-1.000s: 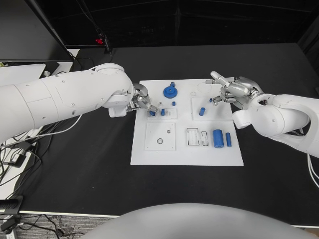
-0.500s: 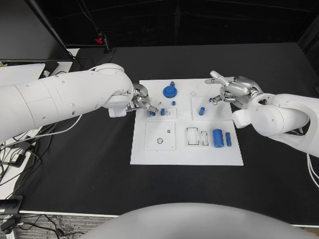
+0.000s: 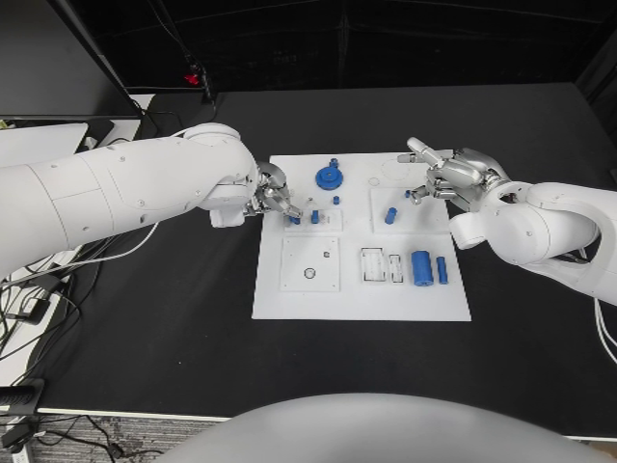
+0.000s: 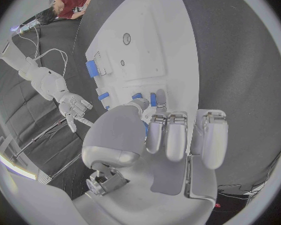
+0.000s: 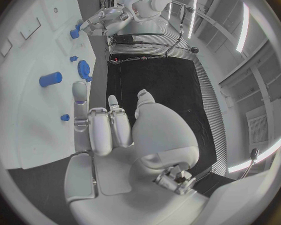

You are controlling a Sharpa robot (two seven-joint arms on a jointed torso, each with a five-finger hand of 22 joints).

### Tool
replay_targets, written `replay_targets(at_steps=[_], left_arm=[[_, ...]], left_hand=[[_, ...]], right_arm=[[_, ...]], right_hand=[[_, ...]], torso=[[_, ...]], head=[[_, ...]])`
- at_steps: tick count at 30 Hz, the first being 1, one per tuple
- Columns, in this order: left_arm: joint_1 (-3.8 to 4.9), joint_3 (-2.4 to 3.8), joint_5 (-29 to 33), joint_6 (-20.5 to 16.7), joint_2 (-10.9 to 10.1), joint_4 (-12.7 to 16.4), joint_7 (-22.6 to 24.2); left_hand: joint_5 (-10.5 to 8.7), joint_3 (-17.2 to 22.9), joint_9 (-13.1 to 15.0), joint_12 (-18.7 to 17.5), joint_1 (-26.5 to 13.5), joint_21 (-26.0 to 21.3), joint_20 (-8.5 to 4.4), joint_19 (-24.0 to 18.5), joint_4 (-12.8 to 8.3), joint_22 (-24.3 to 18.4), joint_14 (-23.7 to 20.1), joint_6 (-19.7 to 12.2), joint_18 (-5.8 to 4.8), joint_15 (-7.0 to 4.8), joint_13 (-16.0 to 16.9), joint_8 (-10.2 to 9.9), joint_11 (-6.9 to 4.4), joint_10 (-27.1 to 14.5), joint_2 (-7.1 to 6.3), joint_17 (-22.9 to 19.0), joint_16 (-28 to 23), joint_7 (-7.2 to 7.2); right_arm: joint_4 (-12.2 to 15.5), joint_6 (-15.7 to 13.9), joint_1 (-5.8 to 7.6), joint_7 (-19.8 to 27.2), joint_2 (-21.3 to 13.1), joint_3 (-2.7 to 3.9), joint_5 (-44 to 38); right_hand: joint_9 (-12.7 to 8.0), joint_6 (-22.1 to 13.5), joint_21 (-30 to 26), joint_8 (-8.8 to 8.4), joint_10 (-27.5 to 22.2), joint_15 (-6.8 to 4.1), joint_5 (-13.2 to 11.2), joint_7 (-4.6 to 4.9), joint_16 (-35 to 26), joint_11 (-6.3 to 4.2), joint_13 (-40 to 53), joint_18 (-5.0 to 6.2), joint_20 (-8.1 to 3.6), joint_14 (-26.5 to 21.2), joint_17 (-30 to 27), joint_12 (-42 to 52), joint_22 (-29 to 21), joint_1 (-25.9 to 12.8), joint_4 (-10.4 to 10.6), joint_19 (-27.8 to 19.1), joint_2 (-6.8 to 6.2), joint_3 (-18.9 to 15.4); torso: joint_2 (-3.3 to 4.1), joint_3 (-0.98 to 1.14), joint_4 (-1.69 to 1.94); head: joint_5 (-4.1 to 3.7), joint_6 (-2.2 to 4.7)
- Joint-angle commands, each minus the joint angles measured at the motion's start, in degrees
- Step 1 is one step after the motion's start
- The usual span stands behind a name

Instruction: Assemble the parts on the task board

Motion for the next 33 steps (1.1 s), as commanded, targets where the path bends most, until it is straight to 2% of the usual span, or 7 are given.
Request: replay_targets(at_steps=[1, 14, 20, 28, 33], left_arm=[[0.02, -0.02, -0.04, 0.12, 0.05, -0.1, -0.36], [0.02, -0.02, -0.08, 0.48, 0.14, -0.17, -0.79], [0.01, -0.02, -0.13, 0.53, 0.18, -0.17, -0.86], [0.01, -0.02, -0.28, 1.25, 0.27, -0.2, -1.54], [0.01, -0.02, -1.2, 1.1, 0.3, -0.21, -1.73]], left_hand=[[0.35, 0.76, 0.11, -0.25, 0.97, 0.18, -0.1, 5.99, -0.07, 15.09, 6.01, -0.11, -0.38, -0.48, 15.07, 0.37, -0.58, 5.99, -0.01, 15.1, 0.05, -0.42], [0.17, 3.25, 0.52, -0.25, 5.56, 0.18, -0.37, 5.99, -0.51, 15.09, 6.01, -0.21, -0.38, -0.75, 15.07, 1.07, -0.77, 5.99, -1.47, 15.1, 0.05, -0.6], [-0.04, 3.44, 0.6, -0.25, 6.19, 0.18, -0.4, 5.99, -0.56, 15.09, 6.01, -0.18, -0.38, -0.77, 15.07, 1.19, -0.79, 5.99, -1.8, 15.1, 0.05, -0.62], [-1.6, 3.3, 0.73, -0.25, 7.37, 0.18, -0.46, 5.99, -0.51, 15.09, 6.01, -0.32, -0.38, -0.82, 15.07, 1.38, -0.78, 5.99, -2.94, 15.1, 0.05, -0.62], [-1.75, 3.28, 0.75, -0.25, 7.49, 0.18, -0.46, 5.99, -0.52, 15.09, 6.01, -0.33, -0.38, -0.82, 15.07, 1.4, -0.79, 5.99, -3.02, 15.1, 0.05, -0.63]], right_arm=[[0.13, 0.47, 0.07, 0.23, 0.0, 0.03, -0.22], [0.18, 0.35, 0.07, 0.25, -0.07, 0.03, -0.26], [0.17, 0.33, 0.07, 0.27, -0.06, 0.03, -0.26], [0.16, 0.33, 0.07, 0.28, -0.09, 0.03, -0.26], [0.17, 0.35, 0.07, 0.3, -0.09, 0.03, -0.26]], right_hand=[[0.07, 0.37, -0.29, 0.43, -0.16, -0.13, 0.22, 0.25, -0.18, 0.13, 6.19, 0.84, -0.03, -0.36, 3.7, -0.05, 0.02, 0.45, -0.11, -0.21, 0.35, -0.21], [0.08, 0.42, -0.26, 0.47, -0.18, -0.12, 0.22, 0.25, -0.19, 0.13, 6.17, 0.83, -0.02, -0.39, 3.67, -0.06, 0.06, 0.45, -0.11, -0.18, 0.36, -0.23], [0.08, 0.42, -0.26, 0.47, -0.18, -0.12, 0.22, 0.25, -0.19, 0.13, 6.17, 0.83, -0.02, -0.39, 3.67, -0.06, 0.06, 0.45, -0.11, -0.18, 0.36, -0.23], [0.08, 0.42, -0.26, 0.47, -0.18, -0.12, 0.22, 0.25, -0.19, 0.13, 6.17, 0.83, -0.02, -0.39, 3.67, -0.06, 0.06, 0.45, -0.11, -0.18, 0.36, -0.23], [0.08, 0.47, -0.32, 0.51, -0.19, -0.11, 0.21, 0.25, -0.19, 0.13, 6.15, 0.84, -0.02, -0.4, 3.65, -0.06, 0.05, 0.43, -0.1, -0.21, 0.37, -0.26]], torso=[[0.01, 0.0, 0.0], [0.0, 0.01, 0.02], [-0.01, 0.0, 0.01], [0.0, 0.0, 0.04], [-0.04, 0.01, 0.03]], head=[[-0.03, -0.06], [-0.12, -0.21], [-0.19, -0.25], [-0.18, -0.27], [-0.16, -0.28]])
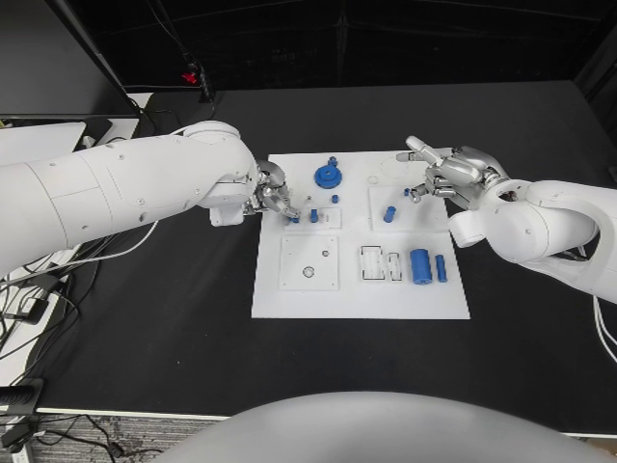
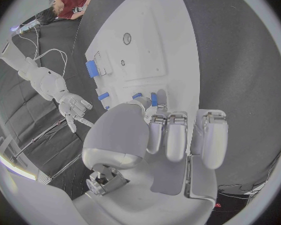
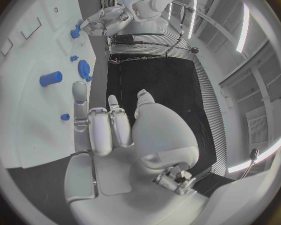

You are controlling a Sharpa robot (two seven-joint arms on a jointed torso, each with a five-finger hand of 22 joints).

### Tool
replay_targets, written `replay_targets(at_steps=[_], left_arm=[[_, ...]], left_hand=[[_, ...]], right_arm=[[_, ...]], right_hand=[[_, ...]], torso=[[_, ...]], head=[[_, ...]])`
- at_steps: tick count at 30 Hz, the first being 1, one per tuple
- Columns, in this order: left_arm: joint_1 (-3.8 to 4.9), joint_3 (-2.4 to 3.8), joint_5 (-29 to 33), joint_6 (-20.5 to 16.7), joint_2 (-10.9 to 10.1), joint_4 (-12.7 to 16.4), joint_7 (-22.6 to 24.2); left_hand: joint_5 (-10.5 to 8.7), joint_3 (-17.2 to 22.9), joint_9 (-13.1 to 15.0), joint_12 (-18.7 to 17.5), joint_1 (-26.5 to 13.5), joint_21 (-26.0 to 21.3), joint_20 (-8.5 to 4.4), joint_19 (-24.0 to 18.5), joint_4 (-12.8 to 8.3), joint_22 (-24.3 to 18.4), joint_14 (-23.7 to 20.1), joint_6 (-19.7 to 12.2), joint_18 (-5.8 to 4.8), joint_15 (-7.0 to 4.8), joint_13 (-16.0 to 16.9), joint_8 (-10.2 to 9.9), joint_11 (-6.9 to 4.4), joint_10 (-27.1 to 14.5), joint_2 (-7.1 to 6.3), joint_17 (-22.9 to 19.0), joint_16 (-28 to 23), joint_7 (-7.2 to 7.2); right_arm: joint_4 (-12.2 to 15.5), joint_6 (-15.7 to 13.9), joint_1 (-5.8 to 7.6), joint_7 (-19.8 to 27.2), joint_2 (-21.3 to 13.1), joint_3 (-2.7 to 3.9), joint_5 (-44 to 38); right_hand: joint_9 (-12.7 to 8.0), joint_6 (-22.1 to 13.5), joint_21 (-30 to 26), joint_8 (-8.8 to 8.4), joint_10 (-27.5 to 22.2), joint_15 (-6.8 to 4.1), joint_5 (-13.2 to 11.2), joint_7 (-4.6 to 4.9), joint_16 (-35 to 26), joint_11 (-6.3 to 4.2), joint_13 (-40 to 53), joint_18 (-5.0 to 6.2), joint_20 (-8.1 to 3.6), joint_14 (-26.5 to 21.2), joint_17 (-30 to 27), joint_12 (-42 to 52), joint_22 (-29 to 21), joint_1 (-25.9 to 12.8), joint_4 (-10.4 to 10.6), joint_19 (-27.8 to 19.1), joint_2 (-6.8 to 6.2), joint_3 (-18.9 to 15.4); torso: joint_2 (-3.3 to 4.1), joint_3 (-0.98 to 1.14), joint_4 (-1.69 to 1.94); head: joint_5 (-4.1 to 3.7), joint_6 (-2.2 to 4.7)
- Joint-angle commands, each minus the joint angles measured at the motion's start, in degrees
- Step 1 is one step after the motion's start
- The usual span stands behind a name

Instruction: Assemble the parts on the task board

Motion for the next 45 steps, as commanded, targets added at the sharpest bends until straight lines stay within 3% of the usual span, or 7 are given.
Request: replay_targets(at_steps=[1, 14, 24, 35, 45], left_arm=[[-0.03, -0.07, -1.44, 0.79, 0.01, -0.03, -1.44], [-0.04, -0.07, -3.13, 1.26, 0.3, -0.11, -1.7], [-0.07, -0.07, -3.2, 0.68, 0.58, -0.17, -1.07], [-0.08, -0.07, -3.21, -0.23, 0.54, -0.09, -0.19], [-0.09, -0.07, -3.21, -1.62, 0.51, -0.07, 1.32]], left_hand=[[-0.2, 0.11, 0.06, -0.25, 0.52, 0.18, -0.46, 5.99, 0.13, 15.09, 6.0, -0.12, -0.37, -0.43, 15.07, 0.37, -0.38, 5.98, 0.08, 15.1, 0.05, -0.46], [-0.8, -0.06, 0.08, -0.25, 0.6, 0.18, -0.48, 5.99, 0.48, 15.09, 6.0, -0.09, -0.37, -0.43, 15.07, 0.44, -0.35, 5.98, 0.02, 15.1, 0.05, -0.37], [-2.31, -2.97, -0.44, -0.25, -4.54, 0.18, -0.24, 5.99, 0.83, 15.09, 6.0, 0.28, -0.37, -0.06, 15.07, 0.01, -0.14, 5.98, -0.02, 15.1, 0.05, -0.15], [-2.3, -4.13, -0.57, -0.25, -5.98, 0.18, -0.2, 5.99, 0.8, 15.09, 6.0, 0.95, -0.37, -0.03, 15.07, 0.03, -0.38, 5.98, -0.68, 15.1, 0.05, -0.38], [-1.94, -4.29, -0.61, -0.25, -6.42, 0.18, -0.22, 5.99, 0.78, 15.09, 6.0, 1.52, -0.37, -0.11, 15.07, 0.12, -0.58, 5.98, -0.39, 15.1, 0.05, -0.61]], right_arm=[[0.16, 0.37, 0.07, 0.34, -0.01, 0.03, -0.12], [0.16, 0.39, 0.07, 0.35, -0.01, 0.03, -0.12], [0.12, 0.43, 0.07, 0.31, 0.03, 0.03, -0.12], [0.09, 0.45, 0.07, 0.26, 0.01, 0.03, -0.12], [0.08, 0.41, 0.07, 0.19, -0.02, 0.03, -0.12]], right_hand=[[0.09, 0.29, -0.32, 0.22, -0.19, -0.11, 0.21, 0.07, -0.19, 0.13, 6.16, 0.84, -0.01, -0.41, 3.62, -0.06, 0.05, 0.2, -0.1, -0.21, 0.15, -0.26], [0.09, 0.29, -0.32, 0.22, -0.19, -0.11, 0.21, 0.07, -0.19, 0.13, 6.16, 0.84, -0.01, -0.41, 3.62, -0.06, 0.05, 0.2, -0.1, -0.21, 0.15, -0.26], [0.09, 0.29, -0.32, 0.22, -0.19, -0.11, 0.21, 0.07, -0.19, 0.13, 6.16, 0.84, -0.01, -0.41, 3.62, -0.06, 0.05, 0.2, -0.1, -0.21, 0.15, -0.26], [0.09, 0.29, -0.32, 0.22, -0.19, -0.11, 0.21, 0.07, -0.19, 0.13, 6.16, 0.84, -0.01, -0.41, 3.62, -0.06, 0.05, 0.2, -0.1, -0.21, 0.15, -0.26], [0.09, 0.29, -0.32, 0.22, -0.19, -0.11, 0.21, 0.07, -0.19, 0.13, 6.16, 0.84, -0.01, -0.41, 3.62, -0.06, 0.05, 0.2, -0.1, -0.21, 0.15, -0.26]], torso=[[0.0, 0.02, 0.03], [0.01, 0.01, 0.0], [0.0, 0.0, 0.01], [0.01, 0.02, 0.03], [0.01, 0.01, -0.01]], head=[[0.05, 0.02], [-0.03, -0.07], [-0.05, 0.09], [-0.04, 0.06], [-0.05, 0.02]])
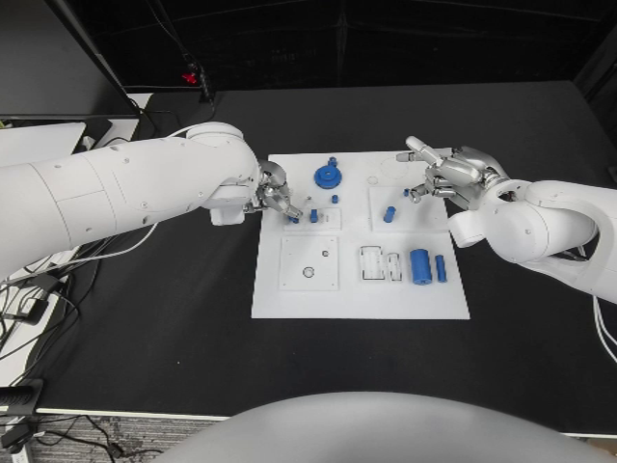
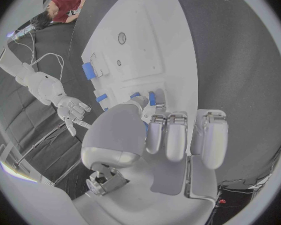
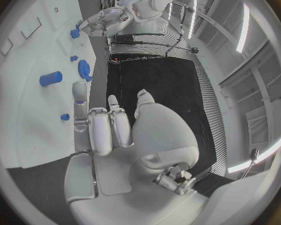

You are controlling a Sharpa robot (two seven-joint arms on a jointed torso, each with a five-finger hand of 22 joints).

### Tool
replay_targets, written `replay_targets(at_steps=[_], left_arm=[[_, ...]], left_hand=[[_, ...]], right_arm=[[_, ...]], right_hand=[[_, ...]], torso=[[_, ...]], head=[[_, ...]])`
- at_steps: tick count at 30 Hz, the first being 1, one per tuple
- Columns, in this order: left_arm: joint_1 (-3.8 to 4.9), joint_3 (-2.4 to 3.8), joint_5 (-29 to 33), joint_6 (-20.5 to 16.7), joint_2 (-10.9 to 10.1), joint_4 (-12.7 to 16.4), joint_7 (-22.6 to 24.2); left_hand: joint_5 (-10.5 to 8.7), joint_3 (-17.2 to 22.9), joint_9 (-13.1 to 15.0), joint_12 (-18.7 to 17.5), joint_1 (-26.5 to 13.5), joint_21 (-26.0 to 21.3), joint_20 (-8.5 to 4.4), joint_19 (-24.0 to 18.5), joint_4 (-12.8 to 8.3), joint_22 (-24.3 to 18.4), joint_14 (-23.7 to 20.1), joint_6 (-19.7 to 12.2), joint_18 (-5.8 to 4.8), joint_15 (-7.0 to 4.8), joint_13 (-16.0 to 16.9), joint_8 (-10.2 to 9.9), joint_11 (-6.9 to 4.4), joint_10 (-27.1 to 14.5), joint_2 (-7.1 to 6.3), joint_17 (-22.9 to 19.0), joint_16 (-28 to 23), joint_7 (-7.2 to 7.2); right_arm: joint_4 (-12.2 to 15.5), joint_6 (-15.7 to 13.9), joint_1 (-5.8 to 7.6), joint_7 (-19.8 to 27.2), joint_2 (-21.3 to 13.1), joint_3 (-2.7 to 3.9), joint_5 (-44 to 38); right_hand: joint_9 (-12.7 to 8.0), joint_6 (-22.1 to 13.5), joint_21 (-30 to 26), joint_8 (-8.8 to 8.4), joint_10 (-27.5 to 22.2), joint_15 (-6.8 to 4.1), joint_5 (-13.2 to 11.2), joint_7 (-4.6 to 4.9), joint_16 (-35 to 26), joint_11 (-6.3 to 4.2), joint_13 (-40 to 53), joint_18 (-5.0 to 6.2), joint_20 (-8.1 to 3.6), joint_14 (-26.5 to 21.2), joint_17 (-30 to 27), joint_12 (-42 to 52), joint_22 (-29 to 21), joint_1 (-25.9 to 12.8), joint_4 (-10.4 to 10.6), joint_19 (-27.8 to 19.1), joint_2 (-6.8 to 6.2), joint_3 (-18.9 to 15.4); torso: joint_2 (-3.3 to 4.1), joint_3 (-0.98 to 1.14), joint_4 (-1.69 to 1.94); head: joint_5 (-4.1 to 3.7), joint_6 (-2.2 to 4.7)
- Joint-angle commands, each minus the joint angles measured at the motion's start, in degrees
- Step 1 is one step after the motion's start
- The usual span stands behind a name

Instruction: Assemble the parts on the task board

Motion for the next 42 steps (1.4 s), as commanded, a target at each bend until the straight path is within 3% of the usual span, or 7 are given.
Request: replay_targets(at_steps=[1, 35, 37, 39, 42], left_arm=[[-0.01, -0.01, -0.35, -1.12, 0.01, 0.04, 1.35], [-0.03, -0.01, -0.34, -0.92, 0.22, -0.24, 2.8], [-0.03, -0.01, -0.34, -0.68, 0.3, -0.37, 2.61], [-0.03, -0.01, -0.34, -0.15, 0.35, -0.49, 2.19], [-0.03, -0.01, -0.34, 0.36, 0.34, -0.53, 1.74]], left_hand=[[0.13, -0.42, 0.04, -0.25, -0.44, 0.18, -0.23, 5.99, -0.07, 15.09, 6.0, 0.55, -0.37, -0.13, 15.07, -0.04, -0.53, 6.06, 0.11, 15.1, 0.05, -0.01], [0.39, -0.57, -0.14, -0.25, -1.33, 0.18, -0.35, 5.99, -0.16, 15.09, 6.0, 1.07, -0.37, -0.31, 15.07, -0.26, -0.74, 6.06, 0.83, 15.1, 0.05, -0.24], [0.93, -0.2, -0.15, -0.25, -0.71, 0.18, -0.41, 5.99, -0.29, 15.09, 6.0, 1.07, -0.37, -0.41, 15.07, -0.31, -0.84, 6.06, 0.98, 15.1, 0.05, -0.35], [2.64, 0.83, -0.11, -0.25, 1.15, 0.18, -0.56, 5.99, -0.54, 15.09, 6.0, 1.0, -0.37, -0.6, 15.07, -0.37, -0.99, 6.06, 1.09, 15.1, 0.05, -0.47], [3.04, 1.57, 0.0, -0.25, 2.83, 0.18, -0.67, 5.99, -0.82, 15.09, 6.0, 0.96, -0.37, -0.7, 15.07, -0.34, -1.03, 6.06, 0.84, 15.1, 0.05, -0.51]], right_arm=[[0.11, 0.4, 0.07, 0.21, -0.01, 0.03, -0.09], [-0.02, 0.54, 0.07, -0.04, 0.12, 0.02, -0.09], [-0.02, 0.55, 0.07, -0.04, 0.11, 0.02, -0.09], [-0.02, 0.54, 0.06, -0.04, 0.1, 0.02, -0.09], [-0.03, 0.53, 0.06, -0.03, 0.11, 0.02, -0.09]], right_hand=[[0.05, 0.29, -0.32, 0.22, -0.19, -0.11, 0.21, 0.07, -0.19, 0.13, 6.15, 0.84, -0.01, -0.41, 3.63, -0.06, 0.05, 0.2, -0.1, -0.21, 0.15, -0.26], [0.06, 0.37, -0.43, 0.3, -0.21, -0.09, 0.21, 0.07, -0.18, 0.14, 6.12, 0.85, 0.01, -0.43, 3.61, -0.05, 0.07, 0.14, -0.05, -0.25, 0.21, -0.36], [0.06, 0.37, -0.43, 0.3, -0.21, -0.09, 0.21, 0.07, -0.18, 0.14, 6.12, 0.85, 0.01, -0.43, 3.61, -0.05, 0.07, 0.14, -0.05, -0.25, 0.21, -0.36], [0.06, 0.37, -0.43, 0.3, -0.21, -0.09, 0.21, 0.07, -0.18, 0.14, 6.12, 0.85, 0.01, -0.43, 3.61, -0.05, 0.07, 0.14, -0.05, -0.25, 0.21, -0.36], [0.06, 0.37, -0.43, 0.3, -0.21, -0.09, 0.21, 0.07, -0.18, 0.14, 6.12, 0.85, 0.01, -0.43, 3.61, -0.05, 0.07, 0.14, -0.05, -0.25, 0.21, -0.36]], torso=[[0.0, 0.01, -0.05], [0.02, -0.02, -0.03], [0.0, 0.0, -0.03], [0.0, 0.03, 0.02], [0.0, 0.0, -0.02]], head=[[0.02, -0.04], [-0.07, -0.09], [-0.08, -0.14], [-0.07, -0.18], [-0.04, -0.15]])
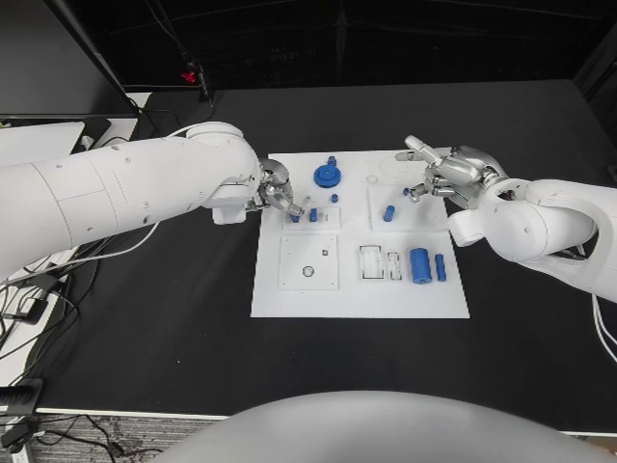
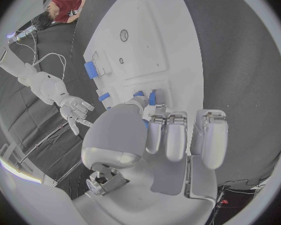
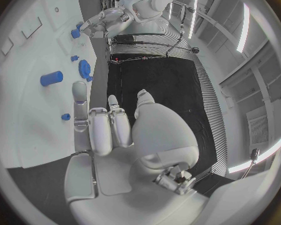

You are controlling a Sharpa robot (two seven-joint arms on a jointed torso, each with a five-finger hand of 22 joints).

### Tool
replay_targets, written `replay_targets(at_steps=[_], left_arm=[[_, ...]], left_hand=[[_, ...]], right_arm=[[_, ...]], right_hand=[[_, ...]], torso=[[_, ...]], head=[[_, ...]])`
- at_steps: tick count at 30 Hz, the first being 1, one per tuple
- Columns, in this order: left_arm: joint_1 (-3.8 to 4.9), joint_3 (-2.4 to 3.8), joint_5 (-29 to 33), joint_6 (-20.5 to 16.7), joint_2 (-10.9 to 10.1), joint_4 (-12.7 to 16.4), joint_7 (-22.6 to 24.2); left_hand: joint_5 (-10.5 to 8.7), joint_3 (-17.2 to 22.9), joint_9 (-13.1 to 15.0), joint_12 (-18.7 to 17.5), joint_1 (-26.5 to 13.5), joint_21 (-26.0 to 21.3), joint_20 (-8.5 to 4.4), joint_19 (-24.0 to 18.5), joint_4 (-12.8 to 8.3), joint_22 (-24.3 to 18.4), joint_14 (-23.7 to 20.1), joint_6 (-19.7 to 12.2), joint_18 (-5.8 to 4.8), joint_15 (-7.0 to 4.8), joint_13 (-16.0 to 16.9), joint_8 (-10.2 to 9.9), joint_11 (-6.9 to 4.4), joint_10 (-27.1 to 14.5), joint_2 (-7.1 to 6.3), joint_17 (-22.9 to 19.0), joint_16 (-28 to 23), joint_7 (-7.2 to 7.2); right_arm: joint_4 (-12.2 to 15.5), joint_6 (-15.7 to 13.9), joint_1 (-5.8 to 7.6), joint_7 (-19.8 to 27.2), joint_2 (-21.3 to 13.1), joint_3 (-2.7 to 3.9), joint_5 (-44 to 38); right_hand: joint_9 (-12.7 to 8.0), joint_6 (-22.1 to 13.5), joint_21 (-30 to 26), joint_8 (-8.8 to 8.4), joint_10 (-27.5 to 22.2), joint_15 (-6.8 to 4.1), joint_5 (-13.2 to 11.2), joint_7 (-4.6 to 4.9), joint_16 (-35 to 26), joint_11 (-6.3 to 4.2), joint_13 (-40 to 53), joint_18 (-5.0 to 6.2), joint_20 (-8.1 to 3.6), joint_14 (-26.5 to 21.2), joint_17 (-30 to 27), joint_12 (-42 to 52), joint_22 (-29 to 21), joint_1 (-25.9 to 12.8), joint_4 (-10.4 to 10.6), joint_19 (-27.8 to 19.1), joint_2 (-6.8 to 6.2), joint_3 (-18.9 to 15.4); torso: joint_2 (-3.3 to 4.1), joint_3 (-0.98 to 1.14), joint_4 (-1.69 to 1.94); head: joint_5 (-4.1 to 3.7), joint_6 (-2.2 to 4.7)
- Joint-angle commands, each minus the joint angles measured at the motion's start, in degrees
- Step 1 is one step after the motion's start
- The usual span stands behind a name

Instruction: Assemble the parts on the task board

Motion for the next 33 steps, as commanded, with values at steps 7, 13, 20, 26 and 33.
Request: replay_targets(at_steps=[7, 13, 20, 26, 33], left_arm=[[0.07, 0.03, -0.19, 1.46, -0.03, -0.12, -1.14], [0.07, 0.03, -0.19, 1.96, -0.08, -0.05, -1.76], [0.07, 0.03, -0.52, 2.04, -0.16, 0.03, -2.63], [0.07, 0.03, -0.75, 2.1, -0.17, 0.03, -3.09], [0.07, 0.03, -0.8, 2.57, -0.07, 0.02, -2.65]], left_hand=[[0.47, 1.15, 0.24, -0.25, 2.57, 0.18, -0.42, 6.06, -0.17, 15.09, 6.02, 0.13, -0.37, -0.3, 15.07, -0.17, -0.29, 5.99, -0.38, 15.1, 0.05, -0.09], [0.55, 1.3, 0.27, -0.25, 2.9, 0.18, -0.44, 6.06, -0.19, 15.09, 6.02, 0.12, -0.37, -0.31, 15.07, -0.15, -0.29, 5.99, -0.43, 15.1, 0.05, -0.08], [0.61, 1.37, 0.29, -0.25, 3.07, 0.18, -0.44, 6.06, -0.2, 15.09, 6.02, 0.13, -0.37, -0.31, 15.07, -0.14, -0.3, 5.99, -0.47, 15.1, 0.05, -0.08], [0.61, 1.4, 0.29, -0.25, 3.11, 0.18, -0.45, 6.06, -0.17, 15.09, 6.02, 0.13, -0.37, -0.31, 15.07, -0.14, -0.29, 5.99, -0.46, 15.1, 0.05, -0.07], [-1.99, 0.14, 0.16, -0.25, 0.41, 0.18, -0.39, 6.06, 0.69, 15.09, 6.02, 0.27, -0.37, -0.07, 15.07, -0.43, 0.1, 5.99, -0.36, 15.1, 0.05, 0.37]], right_arm=[[0.08, 0.55, 0.06, 0.26, 0.05, 0.03, -0.09], [0.07, 0.55, 0.06, 0.26, 0.02, 0.03, -0.09], [0.11, 0.55, 0.06, 0.28, -0.02, 0.03, -0.09], [0.16, 0.52, 0.06, 0.31, -0.06, 0.03, -0.09], [0.2, 0.46, 0.06, 0.31, -0.08, 0.03, -0.09]], right_hand=[[0.07, 0.37, -0.18, 0.3, -0.21, -0.09, 0.21, 0.07, -0.18, 0.14, 6.12, 0.85, 0.01, -0.43, 3.62, -0.05, 0.07, 0.14, -0.06, -0.25, 0.21, -0.36], [0.07, 0.37, -0.18, 0.3, -0.21, -0.09, 0.21, 0.07, -0.18, 0.14, 6.12, 0.85, 0.01, -0.43, 3.62, -0.05, 0.07, 0.14, -0.06, -0.25, 0.21, -0.36], [0.07, 0.37, -0.18, 0.3, -0.21, -0.09, 0.21, 0.07, -0.18, 0.14, 6.12, 0.85, 0.01, -0.43, 3.62, -0.05, 0.07, 0.14, -0.06, -0.25, 0.21, -0.36], [0.07, 0.37, -0.18, 0.3, -0.21, -0.09, 0.21, 0.07, -0.18, 0.14, 6.12, 0.85, 0.01, -0.43, 3.62, -0.05, 0.07, 0.14, -0.06, -0.25, 0.21, -0.36], [0.07, 0.37, -0.18, 0.3, -0.21, -0.09, 0.21, 0.07, -0.18, 0.14, 6.12, 0.85, 0.01, -0.43, 3.62, -0.05, 0.07, 0.14, -0.06, -0.25, 0.21, -0.36]], torso=[[-0.01, -0.01, 0.01], [0.01, -0.01, 0.01], [0.0, 0.02, -0.01], [0.0, 0.0, -0.05], [0.02, 0.0, -0.02]], head=[[0.02, -0.01], [0.03, 0.04], [0.04, -0.03], [0.03, -0.06], [-0.01, -0.06]])
